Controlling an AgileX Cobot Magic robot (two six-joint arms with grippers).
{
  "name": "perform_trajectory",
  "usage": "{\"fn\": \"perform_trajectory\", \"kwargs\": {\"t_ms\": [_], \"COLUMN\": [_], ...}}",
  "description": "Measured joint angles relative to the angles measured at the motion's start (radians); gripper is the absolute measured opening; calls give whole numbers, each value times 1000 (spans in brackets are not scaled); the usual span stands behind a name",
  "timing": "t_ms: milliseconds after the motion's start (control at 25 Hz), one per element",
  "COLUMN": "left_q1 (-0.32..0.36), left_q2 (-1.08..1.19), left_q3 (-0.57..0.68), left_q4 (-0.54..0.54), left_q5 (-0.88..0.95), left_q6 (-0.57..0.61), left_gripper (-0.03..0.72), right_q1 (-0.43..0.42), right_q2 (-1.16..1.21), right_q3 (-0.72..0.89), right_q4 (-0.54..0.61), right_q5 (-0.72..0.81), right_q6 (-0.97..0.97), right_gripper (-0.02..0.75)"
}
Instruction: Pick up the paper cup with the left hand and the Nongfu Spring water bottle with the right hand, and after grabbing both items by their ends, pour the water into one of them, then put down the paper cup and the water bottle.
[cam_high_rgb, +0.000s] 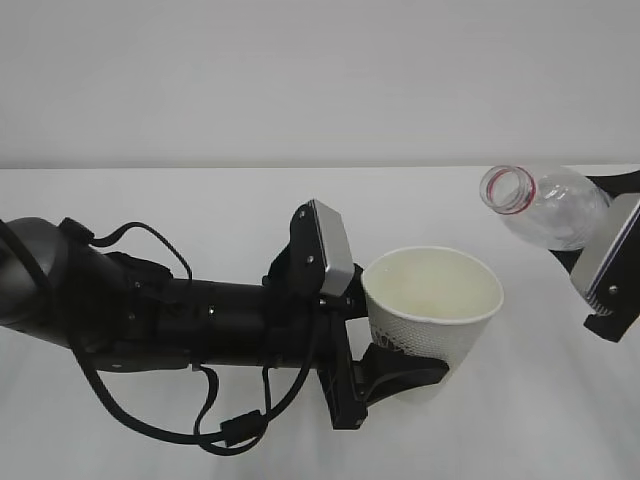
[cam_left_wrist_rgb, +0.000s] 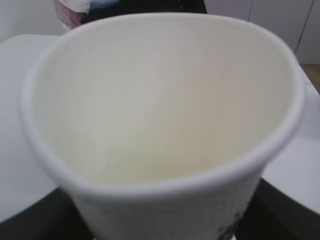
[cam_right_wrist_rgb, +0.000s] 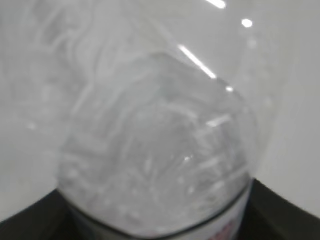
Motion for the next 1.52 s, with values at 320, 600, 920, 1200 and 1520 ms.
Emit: {"fn": "perform_trajectory", "kwargs": {"t_ms": [320,600,920,1200,1520], "left_q1": [0,0,0,0,0], "left_q2": [0,0,0,0,0], "left_q3": [0,0,0,0,0], "left_q4": [1,2,2,2,2], "left_q5": [0,0,0,0,-2], "left_q6": [0,-4,-12,-14,-14], "left_gripper": [528,528,528,528,528], "right_q1": [0,0,0,0,0], "right_q2": [0,0,0,0,0], "right_q3": [0,0,0,0,0], "right_q4": [31,34,45,67,69], "right_q5": [-68,-74,-92,-111,-124], "right_q6": [-54,-106,-157,-210,-268], "right_gripper": [484,484,484,484,484]}}
